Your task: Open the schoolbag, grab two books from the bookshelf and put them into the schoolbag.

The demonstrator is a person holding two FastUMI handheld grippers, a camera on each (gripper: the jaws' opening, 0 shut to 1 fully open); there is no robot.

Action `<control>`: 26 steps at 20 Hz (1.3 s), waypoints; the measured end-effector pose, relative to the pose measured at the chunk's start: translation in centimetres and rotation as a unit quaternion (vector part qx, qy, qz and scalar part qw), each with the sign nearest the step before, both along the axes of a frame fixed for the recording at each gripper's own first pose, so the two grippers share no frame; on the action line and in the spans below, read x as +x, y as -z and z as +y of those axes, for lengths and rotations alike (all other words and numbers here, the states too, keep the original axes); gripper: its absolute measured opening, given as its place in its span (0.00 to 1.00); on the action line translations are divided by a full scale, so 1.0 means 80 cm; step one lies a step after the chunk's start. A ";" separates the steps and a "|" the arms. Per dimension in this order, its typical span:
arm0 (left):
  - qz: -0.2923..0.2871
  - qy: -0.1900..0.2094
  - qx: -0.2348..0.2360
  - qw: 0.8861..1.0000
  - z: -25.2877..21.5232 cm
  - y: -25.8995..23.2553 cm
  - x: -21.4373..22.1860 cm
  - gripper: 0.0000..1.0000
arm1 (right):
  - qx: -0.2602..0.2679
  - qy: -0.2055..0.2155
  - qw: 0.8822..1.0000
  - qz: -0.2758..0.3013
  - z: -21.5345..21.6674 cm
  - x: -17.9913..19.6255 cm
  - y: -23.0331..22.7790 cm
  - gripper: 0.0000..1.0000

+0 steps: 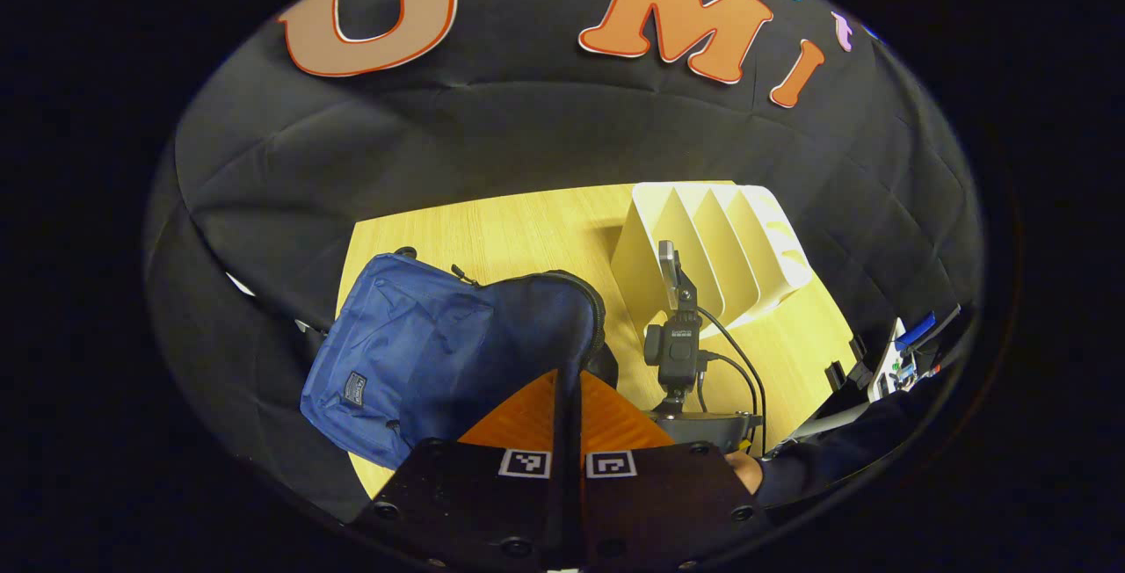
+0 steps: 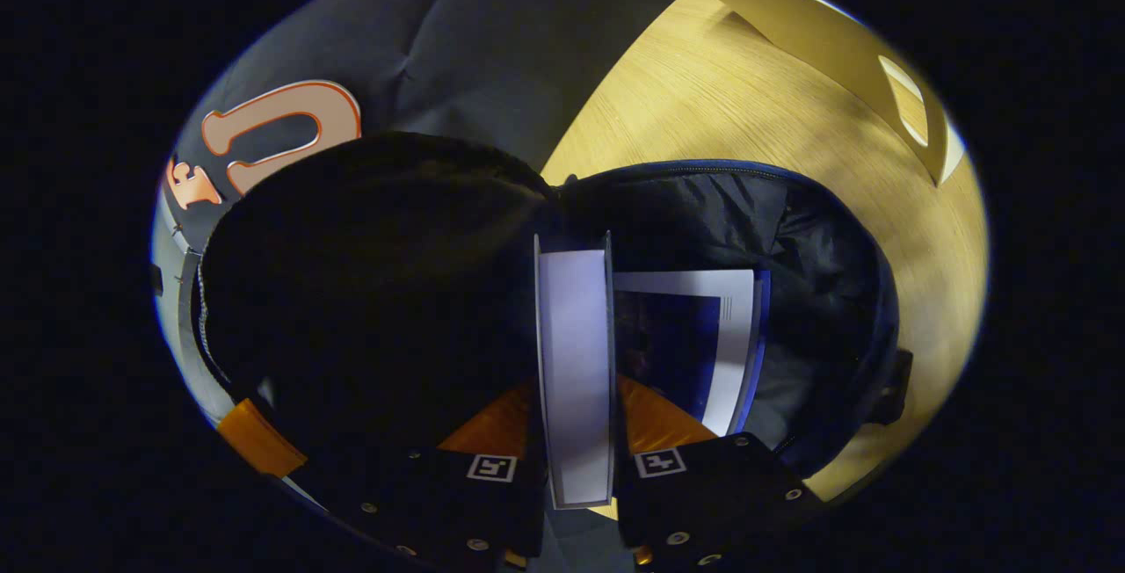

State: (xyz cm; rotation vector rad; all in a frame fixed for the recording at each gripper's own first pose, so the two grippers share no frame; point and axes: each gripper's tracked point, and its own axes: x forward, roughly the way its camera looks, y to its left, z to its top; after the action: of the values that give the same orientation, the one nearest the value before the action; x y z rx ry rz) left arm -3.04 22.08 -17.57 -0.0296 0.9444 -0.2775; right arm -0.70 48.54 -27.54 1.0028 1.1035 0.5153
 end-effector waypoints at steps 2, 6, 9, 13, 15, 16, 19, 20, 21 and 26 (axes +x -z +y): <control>0.000 -0.005 0.002 1.000 0.005 0.004 0.004 0.01 | -0.023 -0.001 1.000 0.003 -0.014 0.001 -0.003 0.44; 0.001 -0.020 -0.002 1.000 0.009 0.008 0.007 0.01 | -0.068 -0.007 0.998 -0.010 -0.055 0.000 -0.015 0.61; 0.000 -0.028 0.005 1.000 0.011 0.010 0.010 0.01 | -0.086 0.003 0.995 -0.042 -0.079 0.017 -0.033 0.59; -0.001 -0.036 0.016 0.999 0.004 0.014 0.011 0.01 | -0.107 0.022 0.990 -0.085 -0.122 0.031 -0.057 0.59; 0.003 -0.043 0.012 0.999 -0.003 0.020 0.008 0.01 | -0.134 0.032 0.984 -0.111 -0.149 0.044 -0.062 0.59; 0.007 -0.049 0.003 0.999 -0.010 0.023 0.006 0.02 | -0.155 0.041 0.978 -0.133 -0.168 0.054 -0.064 0.58; 0.011 -0.065 -0.015 0.998 -0.023 0.034 0.000 0.09 | -0.193 0.050 0.964 -0.176 -0.210 0.065 -0.079 0.53; 0.014 -0.067 -0.019 0.997 -0.027 0.038 -0.003 0.12 | -0.200 0.055 0.960 -0.186 -0.225 0.067 -0.086 0.53; 0.017 -0.069 -0.029 0.997 -0.036 0.040 -0.007 0.13 | -0.210 0.060 0.956 -0.196 -0.240 0.071 -0.091 0.53; -0.003 -0.065 -0.074 0.995 -0.090 0.034 -0.004 0.54 | -0.268 0.083 0.924 -0.261 -0.318 0.083 -0.121 0.53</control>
State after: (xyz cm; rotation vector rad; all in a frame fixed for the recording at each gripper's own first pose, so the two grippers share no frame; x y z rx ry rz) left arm -3.33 14.85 -20.29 -0.2245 0.9097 -0.2258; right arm 5.97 23.13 -17.83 0.4285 0.6149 0.2882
